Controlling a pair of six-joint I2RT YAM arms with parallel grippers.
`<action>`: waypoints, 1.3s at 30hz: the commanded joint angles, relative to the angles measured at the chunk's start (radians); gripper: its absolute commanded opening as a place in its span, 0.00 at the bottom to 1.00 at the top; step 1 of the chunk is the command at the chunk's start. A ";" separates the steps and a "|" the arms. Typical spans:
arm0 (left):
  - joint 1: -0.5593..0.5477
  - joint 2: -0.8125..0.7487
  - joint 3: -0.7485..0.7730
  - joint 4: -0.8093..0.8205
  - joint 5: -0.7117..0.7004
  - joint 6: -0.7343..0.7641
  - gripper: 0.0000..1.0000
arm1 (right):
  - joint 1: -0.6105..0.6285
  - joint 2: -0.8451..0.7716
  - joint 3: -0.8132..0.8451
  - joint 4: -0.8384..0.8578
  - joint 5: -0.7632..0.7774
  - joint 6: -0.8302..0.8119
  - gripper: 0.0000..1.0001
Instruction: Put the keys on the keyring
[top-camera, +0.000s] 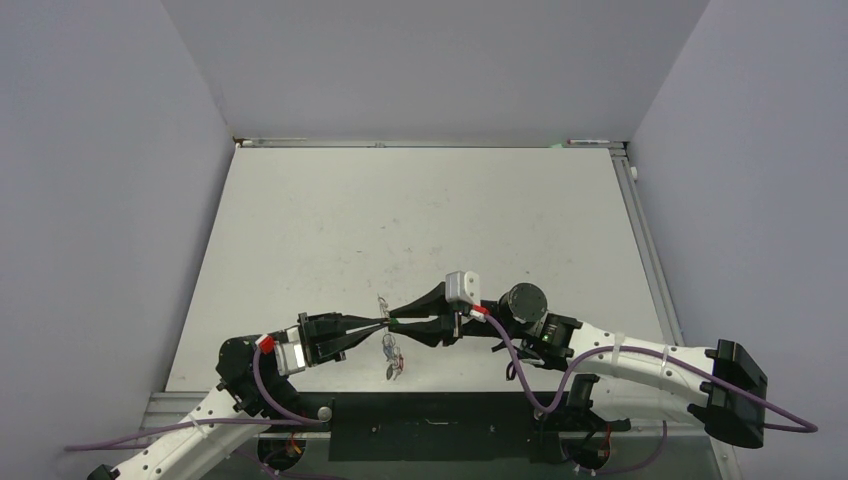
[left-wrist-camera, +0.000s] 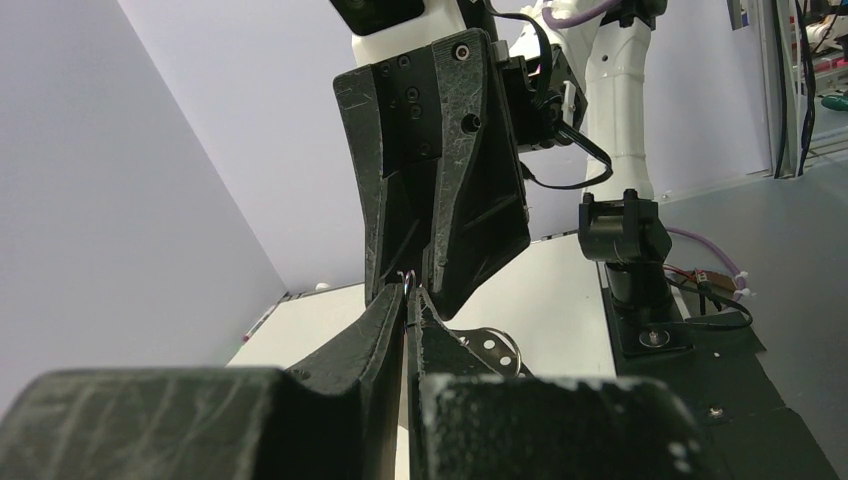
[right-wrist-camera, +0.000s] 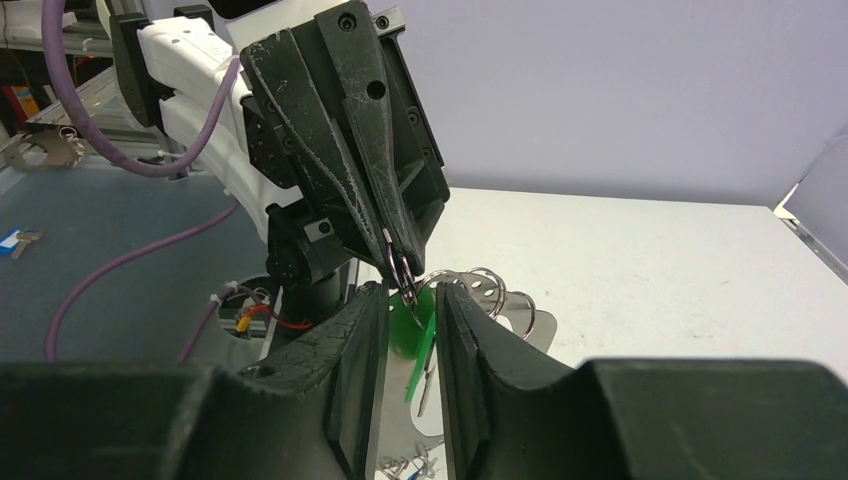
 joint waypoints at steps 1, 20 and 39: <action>0.005 -0.009 0.006 0.075 0.004 -0.005 0.00 | 0.006 -0.007 0.034 -0.002 0.042 -0.035 0.25; 0.012 -0.003 0.006 0.075 0.009 -0.005 0.00 | 0.008 0.018 0.045 0.028 0.024 -0.037 0.10; 0.018 0.000 0.006 0.066 0.014 -0.005 0.00 | 0.009 0.022 0.072 0.001 -0.020 -0.037 0.16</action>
